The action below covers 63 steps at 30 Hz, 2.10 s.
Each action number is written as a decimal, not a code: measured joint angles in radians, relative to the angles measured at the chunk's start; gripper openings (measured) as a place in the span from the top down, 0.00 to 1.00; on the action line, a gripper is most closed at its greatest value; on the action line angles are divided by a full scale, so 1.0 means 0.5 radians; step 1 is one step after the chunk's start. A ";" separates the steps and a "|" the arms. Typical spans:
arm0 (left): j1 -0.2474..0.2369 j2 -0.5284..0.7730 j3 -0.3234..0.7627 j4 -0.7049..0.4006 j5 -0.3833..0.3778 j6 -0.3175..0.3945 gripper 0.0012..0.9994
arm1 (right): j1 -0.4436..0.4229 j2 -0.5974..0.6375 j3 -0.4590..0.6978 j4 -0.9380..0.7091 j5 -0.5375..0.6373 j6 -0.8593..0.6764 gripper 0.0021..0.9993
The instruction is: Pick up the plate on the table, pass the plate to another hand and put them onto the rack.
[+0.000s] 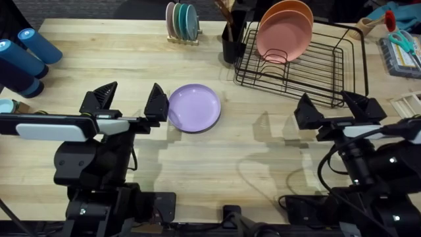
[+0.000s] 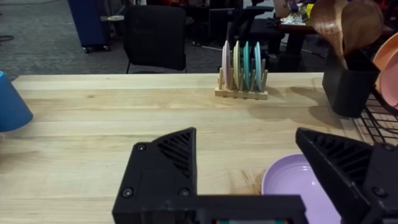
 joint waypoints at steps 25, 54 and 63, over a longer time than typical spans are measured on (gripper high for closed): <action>0.000 0.000 0.046 -0.011 -0.027 0.000 0.01 | 0.000 0.000 0.092 -0.191 0.023 -0.017 0.00; 0.000 1.866 2.511 -1.694 -0.166 0.107 0.01 | -0.004 1.634 2.313 -1.413 -0.091 -0.023 0.00; 0.000 2.013 2.737 -1.843 -0.166 0.133 0.01 | -0.003 1.692 2.313 -1.431 -0.122 -0.023 0.00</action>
